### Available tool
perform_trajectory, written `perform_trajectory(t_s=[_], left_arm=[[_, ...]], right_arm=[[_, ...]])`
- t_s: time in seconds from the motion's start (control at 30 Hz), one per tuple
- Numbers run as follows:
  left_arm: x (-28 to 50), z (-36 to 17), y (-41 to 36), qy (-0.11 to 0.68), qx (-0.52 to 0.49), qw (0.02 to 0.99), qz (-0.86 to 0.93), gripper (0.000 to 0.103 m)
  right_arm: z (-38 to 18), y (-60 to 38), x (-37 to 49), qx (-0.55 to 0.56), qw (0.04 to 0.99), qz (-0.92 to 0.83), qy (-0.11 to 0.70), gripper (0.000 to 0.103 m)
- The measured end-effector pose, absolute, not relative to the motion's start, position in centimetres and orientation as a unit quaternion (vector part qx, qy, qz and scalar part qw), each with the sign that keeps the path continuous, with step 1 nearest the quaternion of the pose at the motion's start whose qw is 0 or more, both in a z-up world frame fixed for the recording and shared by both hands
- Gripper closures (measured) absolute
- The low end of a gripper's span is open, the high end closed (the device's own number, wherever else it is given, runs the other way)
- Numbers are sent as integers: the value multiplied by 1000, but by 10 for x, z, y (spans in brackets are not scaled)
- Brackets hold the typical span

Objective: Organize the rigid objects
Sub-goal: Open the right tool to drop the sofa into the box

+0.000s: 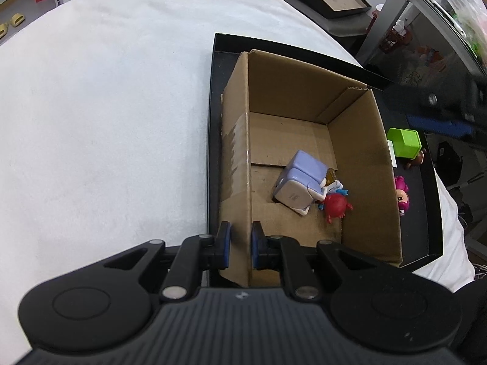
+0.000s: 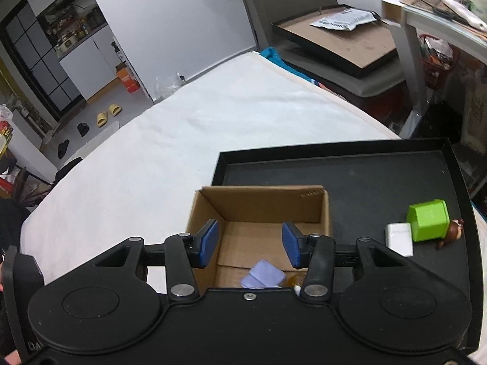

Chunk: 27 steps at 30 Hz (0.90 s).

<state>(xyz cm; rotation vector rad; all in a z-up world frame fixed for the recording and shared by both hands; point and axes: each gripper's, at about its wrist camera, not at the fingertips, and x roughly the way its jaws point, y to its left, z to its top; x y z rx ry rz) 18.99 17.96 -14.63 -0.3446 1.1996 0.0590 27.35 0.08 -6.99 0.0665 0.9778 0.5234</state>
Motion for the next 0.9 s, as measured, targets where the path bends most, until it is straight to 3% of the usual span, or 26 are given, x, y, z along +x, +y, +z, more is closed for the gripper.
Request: perform_trajectory(t_s=[0.7,0.8,0.9], left_arm=[[183,-118,158,548,-96,829,61,89],[181,-115,154,548,-81,830,70,82],[178,-111,152,543,-72,832,86,60]], right_arm=[[-72,-96,250,56,858,198,471,49],[-73,-106,247,57,860,198,467,45],[-75,-117,245,59,862,195,464,41]])
